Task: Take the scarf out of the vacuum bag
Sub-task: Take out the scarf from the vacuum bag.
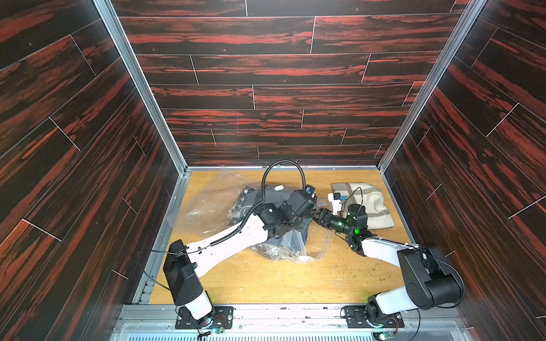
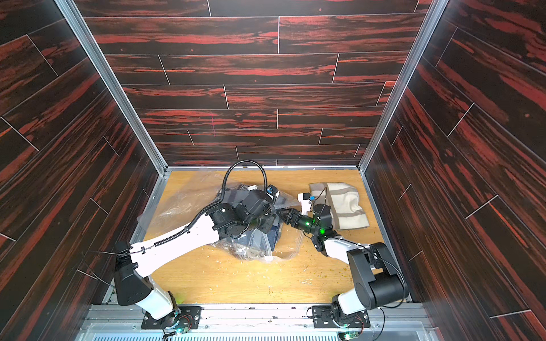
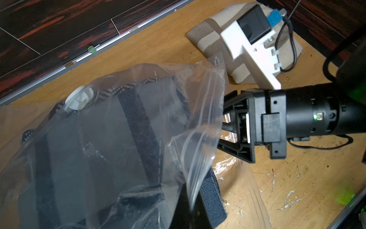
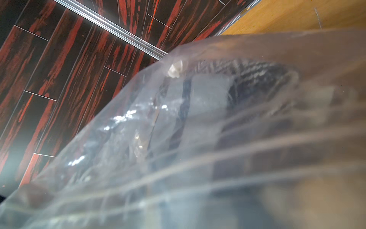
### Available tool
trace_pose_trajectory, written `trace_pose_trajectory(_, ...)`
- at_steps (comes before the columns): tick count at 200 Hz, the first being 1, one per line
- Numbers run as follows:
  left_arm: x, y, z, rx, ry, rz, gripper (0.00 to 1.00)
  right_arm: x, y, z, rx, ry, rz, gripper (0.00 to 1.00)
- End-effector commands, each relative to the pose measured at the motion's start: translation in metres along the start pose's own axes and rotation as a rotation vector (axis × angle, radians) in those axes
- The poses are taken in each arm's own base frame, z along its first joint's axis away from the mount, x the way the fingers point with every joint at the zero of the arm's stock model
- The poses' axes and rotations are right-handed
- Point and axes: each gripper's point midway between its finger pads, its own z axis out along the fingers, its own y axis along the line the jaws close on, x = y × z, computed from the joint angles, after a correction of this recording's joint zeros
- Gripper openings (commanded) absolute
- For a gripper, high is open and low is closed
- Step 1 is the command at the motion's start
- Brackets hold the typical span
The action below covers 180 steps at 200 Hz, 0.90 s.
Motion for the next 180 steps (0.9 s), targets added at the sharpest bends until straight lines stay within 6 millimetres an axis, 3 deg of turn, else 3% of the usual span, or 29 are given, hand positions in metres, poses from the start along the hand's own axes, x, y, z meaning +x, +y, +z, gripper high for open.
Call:
trace_pose_trajectory(1, -0.012, 0.001, -0.008, -0.007, -0.027, 0.016, 0.0, -0.001, -0.006, 0.005, 0.022, 0.009, -0.001, 0.69)
trace_pose_trajectory(53, -0.015, 0.0, -0.01, -0.008, -0.032, 0.021, 0.0, -0.003, -0.019, 0.008, 0.088, -0.001, 0.007, 0.68)
trace_pose_trajectory(152, -0.016, 0.001, -0.006, -0.012, -0.037, 0.012, 0.0, -0.003, -0.012, 0.028, 0.053, 0.047, -0.004, 0.68)
trace_pose_trajectory(180, -0.017, 0.0, -0.006, -0.013, -0.037, 0.013, 0.0, -0.002, -0.008, 0.027, 0.05, 0.05, -0.019, 0.61)
